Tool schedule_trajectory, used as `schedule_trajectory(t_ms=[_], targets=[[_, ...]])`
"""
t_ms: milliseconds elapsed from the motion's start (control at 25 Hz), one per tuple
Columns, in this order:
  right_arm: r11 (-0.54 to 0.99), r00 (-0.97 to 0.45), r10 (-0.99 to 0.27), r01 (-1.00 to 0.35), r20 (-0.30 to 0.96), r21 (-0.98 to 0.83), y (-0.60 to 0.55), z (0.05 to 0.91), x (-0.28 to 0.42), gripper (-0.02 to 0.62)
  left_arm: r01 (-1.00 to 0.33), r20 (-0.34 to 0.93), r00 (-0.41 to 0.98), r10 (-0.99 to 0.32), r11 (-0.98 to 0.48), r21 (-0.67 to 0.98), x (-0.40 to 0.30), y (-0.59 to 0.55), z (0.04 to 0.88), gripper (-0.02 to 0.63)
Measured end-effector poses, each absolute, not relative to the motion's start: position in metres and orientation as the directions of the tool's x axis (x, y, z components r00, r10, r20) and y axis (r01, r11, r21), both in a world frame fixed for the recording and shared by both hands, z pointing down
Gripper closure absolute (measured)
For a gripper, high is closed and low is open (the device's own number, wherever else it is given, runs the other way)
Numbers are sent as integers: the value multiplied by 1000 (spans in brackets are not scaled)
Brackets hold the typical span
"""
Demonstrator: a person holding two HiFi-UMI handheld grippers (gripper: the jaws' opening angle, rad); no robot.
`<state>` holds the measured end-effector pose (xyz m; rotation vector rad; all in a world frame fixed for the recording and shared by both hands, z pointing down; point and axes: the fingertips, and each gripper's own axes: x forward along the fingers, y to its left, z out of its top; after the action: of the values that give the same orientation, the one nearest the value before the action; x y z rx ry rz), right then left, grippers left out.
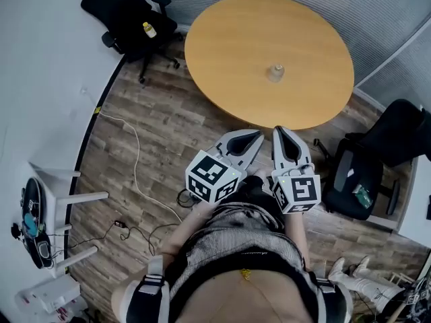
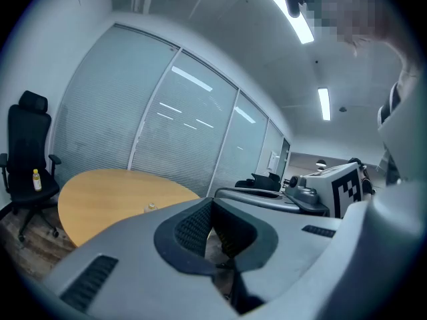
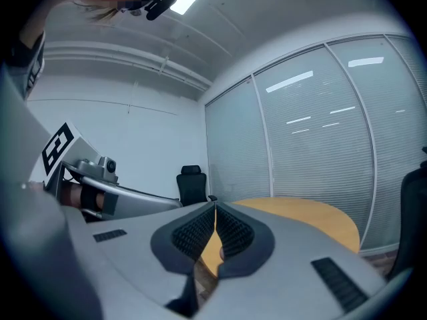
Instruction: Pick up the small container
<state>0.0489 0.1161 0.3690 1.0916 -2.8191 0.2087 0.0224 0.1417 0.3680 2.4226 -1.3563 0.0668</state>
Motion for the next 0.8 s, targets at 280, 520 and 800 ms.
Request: schedule_trajectory(t_ms=[280, 520, 800], targets=[[753, -757, -638, -651, 140, -92, 80, 366, 56, 574, -848, 229, 517, -825, -458, 267, 33, 109, 367, 601], [768, -771, -617, -634, 157, -95, 58, 370, 60, 574, -858, 244, 498, -832, -434, 274, 36, 90, 371, 601], [789, -791, -589, -608, 166, -93, 38, 374, 62, 574, -870, 252, 477, -842, -410, 275, 41, 69, 373, 601]])
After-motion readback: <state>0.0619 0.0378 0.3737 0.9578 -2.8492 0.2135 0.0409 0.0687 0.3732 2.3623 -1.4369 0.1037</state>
